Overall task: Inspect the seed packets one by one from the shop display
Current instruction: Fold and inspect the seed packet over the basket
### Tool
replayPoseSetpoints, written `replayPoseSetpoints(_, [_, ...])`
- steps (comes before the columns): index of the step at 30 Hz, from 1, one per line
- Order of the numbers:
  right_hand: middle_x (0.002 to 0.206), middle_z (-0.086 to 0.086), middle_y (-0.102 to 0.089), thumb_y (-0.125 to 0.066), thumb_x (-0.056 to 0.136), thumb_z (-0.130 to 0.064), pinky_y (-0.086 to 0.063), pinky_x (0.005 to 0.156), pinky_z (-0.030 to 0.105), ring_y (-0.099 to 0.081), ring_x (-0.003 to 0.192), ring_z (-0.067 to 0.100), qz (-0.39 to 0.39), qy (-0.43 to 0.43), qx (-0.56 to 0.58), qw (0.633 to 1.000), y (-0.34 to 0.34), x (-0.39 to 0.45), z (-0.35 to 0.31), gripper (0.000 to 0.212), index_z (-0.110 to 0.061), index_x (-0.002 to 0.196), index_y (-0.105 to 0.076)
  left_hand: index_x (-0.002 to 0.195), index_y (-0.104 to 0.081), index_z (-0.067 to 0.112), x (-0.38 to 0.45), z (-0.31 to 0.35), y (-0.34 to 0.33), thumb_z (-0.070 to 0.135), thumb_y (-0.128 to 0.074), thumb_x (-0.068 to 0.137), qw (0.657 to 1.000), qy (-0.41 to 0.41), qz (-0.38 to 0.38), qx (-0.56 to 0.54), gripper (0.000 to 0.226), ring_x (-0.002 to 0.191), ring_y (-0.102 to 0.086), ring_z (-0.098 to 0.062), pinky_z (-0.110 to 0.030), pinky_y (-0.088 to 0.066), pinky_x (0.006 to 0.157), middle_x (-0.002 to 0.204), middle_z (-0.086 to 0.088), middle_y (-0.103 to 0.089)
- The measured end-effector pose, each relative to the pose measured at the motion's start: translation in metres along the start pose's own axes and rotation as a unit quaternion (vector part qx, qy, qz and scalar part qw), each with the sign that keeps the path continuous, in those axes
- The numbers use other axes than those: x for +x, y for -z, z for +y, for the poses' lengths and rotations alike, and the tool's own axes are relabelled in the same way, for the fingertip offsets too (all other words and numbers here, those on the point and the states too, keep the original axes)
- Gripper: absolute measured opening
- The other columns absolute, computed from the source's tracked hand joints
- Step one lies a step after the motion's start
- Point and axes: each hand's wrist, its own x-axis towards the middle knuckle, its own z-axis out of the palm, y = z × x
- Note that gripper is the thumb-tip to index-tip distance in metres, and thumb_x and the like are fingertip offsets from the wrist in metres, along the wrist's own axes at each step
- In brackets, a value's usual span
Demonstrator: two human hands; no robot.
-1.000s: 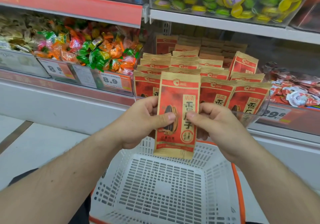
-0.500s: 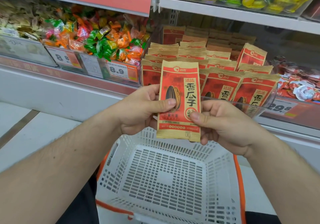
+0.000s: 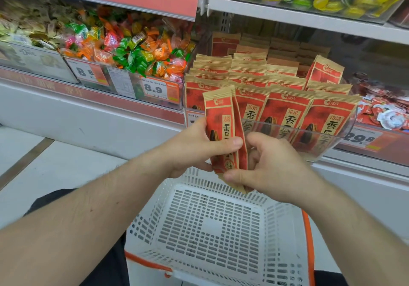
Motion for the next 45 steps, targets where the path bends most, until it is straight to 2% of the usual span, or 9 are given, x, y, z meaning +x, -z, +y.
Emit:
replayPoseSetpoints(3, [0.068, 0.000, -0.070, -0.059, 0.076, -0.071, -0.056, 0.056, 0.043, -0.069, 0.058, 0.019, 0.015, 0.049, 0.084, 0.995, 0.002, 0.002, 0.005, 0.048, -0.023, 0.079, -0.062, 0.116, -0.056, 0.025, 0.000, 0.001, -0.001, 0.036, -0.075, 0.069, 0.999, 0.001, -0.028, 0.022, 0.052, 0.092, -0.072, -0.018, -0.054, -0.057, 0.089, 0.094, 0.010, -0.073])
replayPoseSetpoints(5, [0.066, -0.008, -0.068, -0.044, 0.087, -0.069, -0.052, 0.053, 0.032, -0.068, 0.055, 0.015, 0.060, 0.073, 0.132, 0.987, 0.003, 0.003, 0.008, 0.046, -0.028, 0.074, -0.060, 0.116, -0.055, 0.025, -0.001, 0.001, -0.001, 0.031, -0.076, 0.067, 0.997, 0.005, -0.064, 0.044, 0.053, 0.092, -0.071, -0.019, -0.054, -0.057, 0.090, 0.094, 0.013, -0.071])
replayPoseSetpoints(8, [0.061, -0.012, -0.064, -0.045, 0.096, -0.042, -0.046, 0.051, 0.020, -0.063, 0.051, 0.009, 0.113, 0.111, 0.138, 0.978, 0.001, 0.005, 0.008, 0.032, -0.020, 0.076, -0.057, 0.124, -0.052, 0.021, -0.004, -0.001, -0.006, 0.035, -0.078, 0.058, 0.993, 0.017, -0.103, 0.052, 0.072, 0.097, -0.070, -0.024, -0.054, -0.057, 0.090, 0.110, 0.002, -0.069])
replayPoseSetpoints(12, [0.056, 0.004, -0.060, -0.043, 0.102, -0.019, -0.046, 0.049, 0.025, -0.058, 0.045, 0.008, 0.128, 0.112, 0.134, 0.976, -0.004, 0.006, 0.005, 0.031, -0.006, 0.076, -0.053, 0.125, -0.054, 0.012, -0.001, -0.005, -0.014, 0.041, -0.071, 0.058, 0.996, 0.018, -0.086, -0.010, 0.075, 0.101, -0.061, -0.033, -0.064, -0.047, 0.095, 0.113, -0.020, -0.063])
replayPoseSetpoints(19, [0.056, 0.012, -0.059, -0.042, 0.100, -0.023, -0.043, 0.048, 0.027, -0.052, 0.043, 0.016, 0.088, 0.091, 0.278, 0.952, -0.001, 0.007, -0.001, 0.032, -0.007, 0.075, -0.054, 0.083, -0.071, 0.017, 0.004, -0.005, -0.015, 0.035, -0.054, 0.072, 0.979, -0.013, -0.173, -0.112, 0.027, 0.077, -0.067, -0.020, -0.038, -0.053, 0.070, 0.089, -0.010, -0.070])
replayPoseSetpoints(24, [0.057, 0.005, -0.058, -0.042, 0.097, -0.022, -0.043, 0.048, 0.027, -0.051, 0.043, 0.016, 0.064, 0.093, 0.308, 0.945, 0.000, 0.006, -0.001, 0.030, -0.003, 0.076, -0.054, 0.074, -0.074, 0.020, 0.006, -0.007, -0.015, 0.034, -0.050, 0.071, 0.968, 0.002, -0.200, -0.150, 0.028, 0.077, -0.067, -0.020, -0.040, -0.052, 0.075, 0.088, -0.008, -0.072])
replayPoseSetpoints(31, [0.058, -0.002, -0.059, -0.048, 0.102, -0.022, -0.047, 0.051, 0.026, -0.055, 0.049, 0.011, 0.096, 0.101, 0.203, 0.969, 0.000, 0.006, 0.003, 0.032, -0.009, 0.074, -0.058, 0.084, -0.071, 0.014, 0.006, -0.007, -0.016, 0.033, -0.053, 0.075, 0.987, 0.032, -0.097, -0.127, 0.027, 0.086, -0.065, -0.023, -0.050, -0.055, 0.078, 0.087, -0.008, -0.071])
replayPoseSetpoints(37, [0.066, 0.014, -0.066, -0.060, 0.078, -0.057, -0.054, 0.063, 0.049, -0.064, 0.064, 0.034, -0.071, 0.077, 0.046, 0.993, 0.014, -0.002, 0.003, 0.053, -0.006, 0.066, -0.064, 0.086, -0.066, 0.012, 0.006, -0.003, -0.006, 0.030, -0.060, 0.078, 0.990, 0.017, -0.008, -0.139, 0.020, 0.079, -0.064, -0.021, -0.044, -0.057, 0.067, 0.082, -0.006, -0.066])
replayPoseSetpoints(45, [0.065, 0.008, -0.066, -0.061, 0.094, -0.019, -0.050, 0.066, 0.055, -0.060, 0.063, 0.033, -0.132, 0.069, 0.034, 0.988, 0.010, -0.001, 0.002, 0.032, 0.000, 0.069, -0.061, 0.106, -0.060, 0.008, 0.007, 0.000, -0.003, 0.033, -0.056, 0.069, 0.982, 0.021, 0.008, -0.190, 0.045, 0.078, -0.060, -0.024, -0.042, -0.057, 0.062, 0.086, -0.010, -0.063])
